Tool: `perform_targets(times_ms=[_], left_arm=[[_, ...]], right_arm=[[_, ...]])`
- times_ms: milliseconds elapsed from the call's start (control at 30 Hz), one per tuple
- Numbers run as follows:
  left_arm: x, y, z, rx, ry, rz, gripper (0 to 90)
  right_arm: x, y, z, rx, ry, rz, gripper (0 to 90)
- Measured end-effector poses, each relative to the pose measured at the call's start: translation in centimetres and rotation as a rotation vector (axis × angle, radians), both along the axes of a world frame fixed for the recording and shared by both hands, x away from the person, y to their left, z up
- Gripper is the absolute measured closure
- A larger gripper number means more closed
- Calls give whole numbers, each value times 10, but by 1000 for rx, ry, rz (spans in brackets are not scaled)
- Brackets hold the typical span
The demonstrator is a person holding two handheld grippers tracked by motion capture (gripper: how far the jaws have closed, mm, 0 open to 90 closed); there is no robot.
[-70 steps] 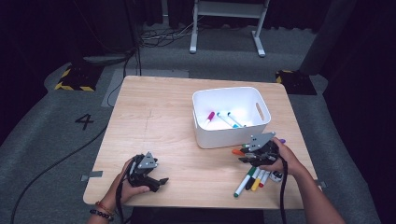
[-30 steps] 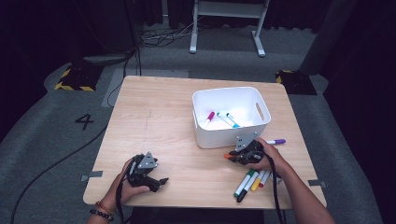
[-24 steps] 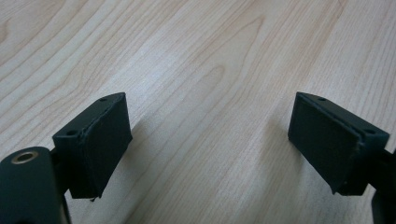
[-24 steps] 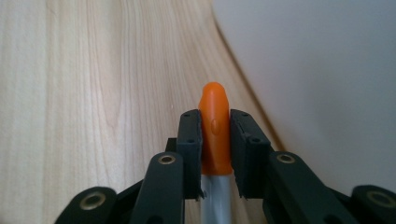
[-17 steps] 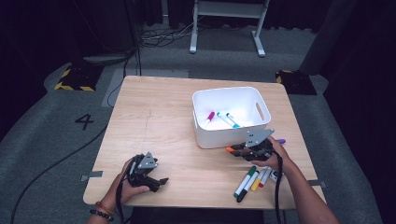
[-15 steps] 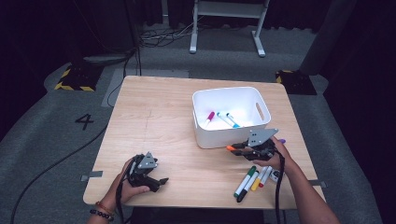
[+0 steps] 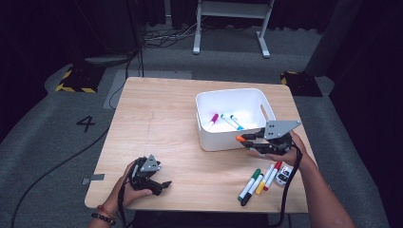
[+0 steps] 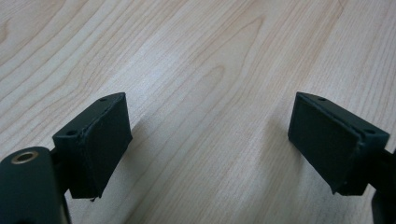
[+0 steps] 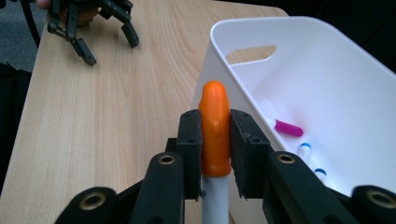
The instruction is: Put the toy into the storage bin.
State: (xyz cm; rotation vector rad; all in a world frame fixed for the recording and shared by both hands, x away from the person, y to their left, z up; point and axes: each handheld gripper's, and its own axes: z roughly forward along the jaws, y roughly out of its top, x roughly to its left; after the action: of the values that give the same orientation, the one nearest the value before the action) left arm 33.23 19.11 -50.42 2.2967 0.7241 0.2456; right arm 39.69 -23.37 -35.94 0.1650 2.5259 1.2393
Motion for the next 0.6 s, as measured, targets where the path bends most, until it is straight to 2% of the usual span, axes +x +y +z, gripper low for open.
perform_targets(times_ms=[300, 433, 500, 600], left_arm=[[0, 0, 0, 0, -1, 0, 134], [0, 0, 0, -1, -1, 1, 134], [0, 0, 0, -1, -1, 1, 134], [0, 0, 0, 0, 0, 0, 134]], right_arm=[[6, -1, 35, -16, -54, -54, 747], [12, 0, 45, -10, -69, -68, 747], [16, 2, 50, -26, -89, -79, 747], [22, 7, 55, -28, -88, -84, 747]])
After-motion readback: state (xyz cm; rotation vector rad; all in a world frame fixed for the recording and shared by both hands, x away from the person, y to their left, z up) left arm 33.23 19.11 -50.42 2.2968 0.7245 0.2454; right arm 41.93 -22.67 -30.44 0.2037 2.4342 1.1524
